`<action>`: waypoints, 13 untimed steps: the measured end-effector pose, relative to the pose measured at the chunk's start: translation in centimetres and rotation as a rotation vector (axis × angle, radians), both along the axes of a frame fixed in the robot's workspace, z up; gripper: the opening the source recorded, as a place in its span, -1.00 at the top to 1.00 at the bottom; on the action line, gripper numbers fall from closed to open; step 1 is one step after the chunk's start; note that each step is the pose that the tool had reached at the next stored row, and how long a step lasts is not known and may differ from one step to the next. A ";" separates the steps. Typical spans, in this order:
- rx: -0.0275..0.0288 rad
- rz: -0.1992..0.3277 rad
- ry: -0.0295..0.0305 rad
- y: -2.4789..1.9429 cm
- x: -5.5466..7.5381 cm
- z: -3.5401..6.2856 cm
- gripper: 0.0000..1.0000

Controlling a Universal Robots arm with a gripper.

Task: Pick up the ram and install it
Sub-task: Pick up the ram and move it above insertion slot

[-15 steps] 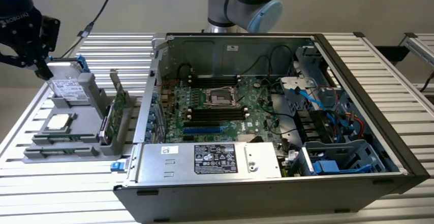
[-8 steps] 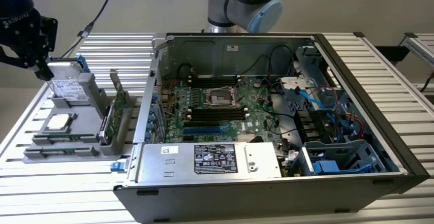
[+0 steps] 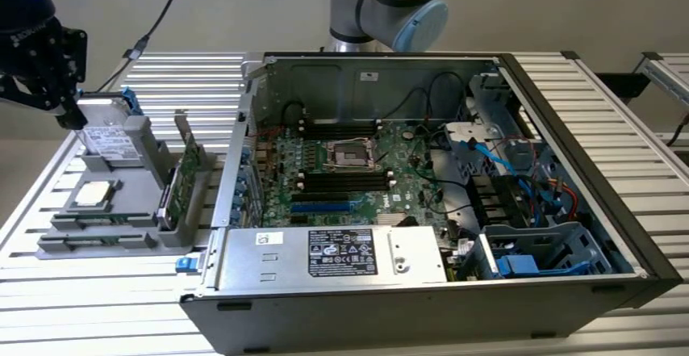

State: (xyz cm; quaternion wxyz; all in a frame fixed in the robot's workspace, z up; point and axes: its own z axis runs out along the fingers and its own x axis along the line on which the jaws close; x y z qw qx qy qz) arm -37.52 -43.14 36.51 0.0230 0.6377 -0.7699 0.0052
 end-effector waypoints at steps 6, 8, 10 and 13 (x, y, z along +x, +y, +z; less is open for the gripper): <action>0.0000 0.109 0.0000 0.00 0.0 -0.16 0.80; 0.0000 0.145 0.0000 0.00 0.0 -0.21 0.80; 0.0000 0.182 0.0001 0.00 0.0 -0.26 0.80; 0.0000 0.236 0.0000 0.00 0.0 -0.30 0.80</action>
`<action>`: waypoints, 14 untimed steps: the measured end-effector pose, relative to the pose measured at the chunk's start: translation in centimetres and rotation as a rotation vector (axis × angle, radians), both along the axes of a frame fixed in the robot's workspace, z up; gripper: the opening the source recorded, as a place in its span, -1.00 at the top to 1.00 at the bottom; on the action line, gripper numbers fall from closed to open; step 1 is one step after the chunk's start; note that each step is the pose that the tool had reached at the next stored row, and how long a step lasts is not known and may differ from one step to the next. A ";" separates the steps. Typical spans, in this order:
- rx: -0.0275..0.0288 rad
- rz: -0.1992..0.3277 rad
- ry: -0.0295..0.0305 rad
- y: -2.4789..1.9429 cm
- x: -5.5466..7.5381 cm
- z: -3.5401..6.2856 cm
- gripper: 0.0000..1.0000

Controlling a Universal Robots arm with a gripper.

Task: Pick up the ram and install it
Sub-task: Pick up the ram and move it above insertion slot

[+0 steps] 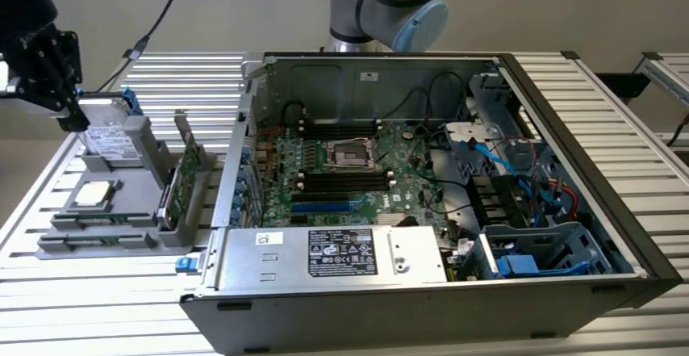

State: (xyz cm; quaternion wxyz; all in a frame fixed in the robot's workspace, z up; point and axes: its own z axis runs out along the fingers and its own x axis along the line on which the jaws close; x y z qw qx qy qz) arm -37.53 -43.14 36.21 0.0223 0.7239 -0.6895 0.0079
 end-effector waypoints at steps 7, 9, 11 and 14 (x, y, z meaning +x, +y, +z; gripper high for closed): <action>0.0000 0.008 0.0000 0.00 -0.1 0.00 0.51; 0.0000 0.008 0.0000 0.00 -0.2 -0.01 0.40; 0.0001 0.008 -0.0001 -0.02 -0.5 -0.11 0.27; 0.0005 0.008 -0.0002 -0.34 -1.8 -0.69 0.27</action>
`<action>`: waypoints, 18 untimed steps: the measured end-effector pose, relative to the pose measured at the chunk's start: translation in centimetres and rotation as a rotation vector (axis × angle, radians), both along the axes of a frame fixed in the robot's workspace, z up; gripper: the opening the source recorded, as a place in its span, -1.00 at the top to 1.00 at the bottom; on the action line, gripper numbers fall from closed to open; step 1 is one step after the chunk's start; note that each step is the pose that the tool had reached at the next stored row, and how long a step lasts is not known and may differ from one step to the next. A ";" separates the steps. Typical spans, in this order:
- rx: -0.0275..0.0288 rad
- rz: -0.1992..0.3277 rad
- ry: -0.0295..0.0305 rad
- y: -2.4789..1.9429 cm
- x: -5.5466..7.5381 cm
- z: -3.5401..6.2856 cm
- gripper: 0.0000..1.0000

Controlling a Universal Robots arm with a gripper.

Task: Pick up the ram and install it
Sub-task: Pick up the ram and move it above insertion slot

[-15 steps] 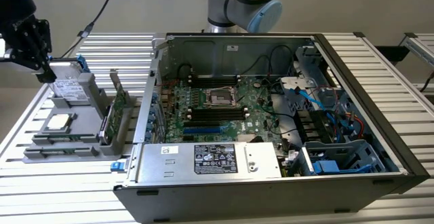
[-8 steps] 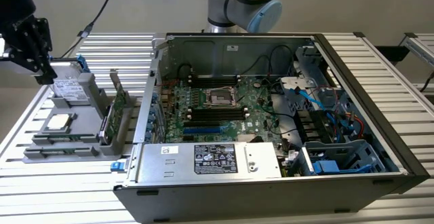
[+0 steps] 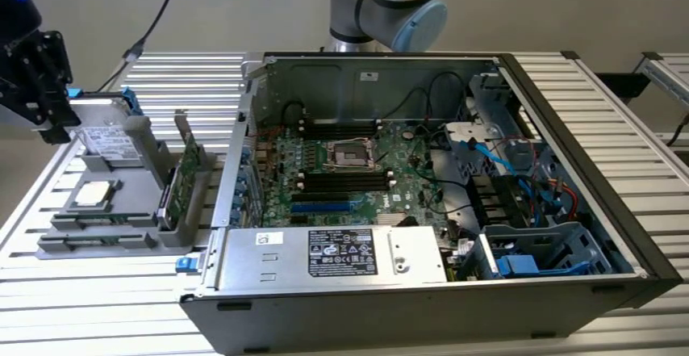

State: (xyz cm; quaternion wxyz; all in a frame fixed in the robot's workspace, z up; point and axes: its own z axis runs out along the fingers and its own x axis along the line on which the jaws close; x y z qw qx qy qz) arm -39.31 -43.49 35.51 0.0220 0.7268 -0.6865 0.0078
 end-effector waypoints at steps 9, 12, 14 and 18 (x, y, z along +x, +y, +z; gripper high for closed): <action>0.0057 0.000 0.0000 -1.68 -0.4 -1.63 0.27; 0.0056 0.001 0.0001 -1.83 -0.4 -2.17 0.27; 0.0057 0.001 0.0001 -1.84 -0.4 -2.54 0.27; 0.0058 0.003 -0.0001 -1.84 -0.4 -3.27 0.27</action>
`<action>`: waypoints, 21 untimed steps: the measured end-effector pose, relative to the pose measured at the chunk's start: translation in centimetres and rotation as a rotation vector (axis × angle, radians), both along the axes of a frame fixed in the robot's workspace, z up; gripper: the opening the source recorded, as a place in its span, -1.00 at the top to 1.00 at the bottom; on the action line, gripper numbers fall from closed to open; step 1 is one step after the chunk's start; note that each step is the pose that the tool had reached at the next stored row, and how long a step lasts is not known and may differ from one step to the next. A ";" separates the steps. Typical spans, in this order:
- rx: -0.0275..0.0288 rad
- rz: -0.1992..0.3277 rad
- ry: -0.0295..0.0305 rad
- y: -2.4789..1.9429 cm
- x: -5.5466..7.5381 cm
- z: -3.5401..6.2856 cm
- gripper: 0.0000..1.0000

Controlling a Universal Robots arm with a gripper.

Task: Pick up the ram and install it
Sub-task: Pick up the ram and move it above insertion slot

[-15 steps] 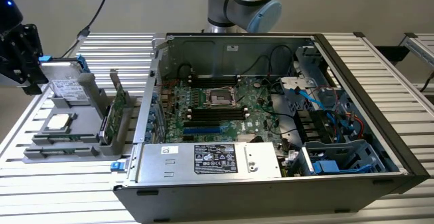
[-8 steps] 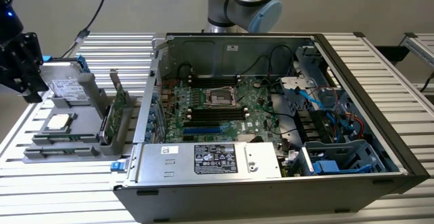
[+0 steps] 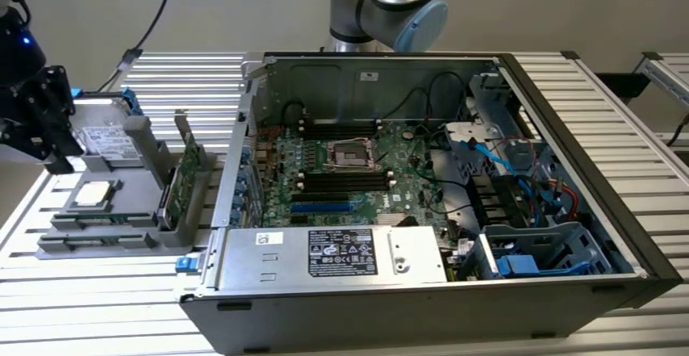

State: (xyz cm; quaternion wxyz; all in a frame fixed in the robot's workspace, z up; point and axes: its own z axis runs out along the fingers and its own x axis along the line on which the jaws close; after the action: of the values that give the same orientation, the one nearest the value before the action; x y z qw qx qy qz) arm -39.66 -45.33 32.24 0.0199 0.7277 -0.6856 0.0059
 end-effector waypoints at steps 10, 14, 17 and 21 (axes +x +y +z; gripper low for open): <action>0.0000 0.001 0.0000 0.00 0.0 -1.83 0.23; 0.0000 0.001 0.0000 -0.01 -0.1 -2.56 0.11; -0.0001 0.001 0.0001 -0.06 -0.2 -3.10 0.11; -0.0001 0.001 0.0001 -0.35 -0.2 -3.82 0.11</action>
State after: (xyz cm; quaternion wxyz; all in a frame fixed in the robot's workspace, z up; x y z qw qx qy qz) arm -39.83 -45.68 28.42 0.0199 0.7279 -0.6854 0.0059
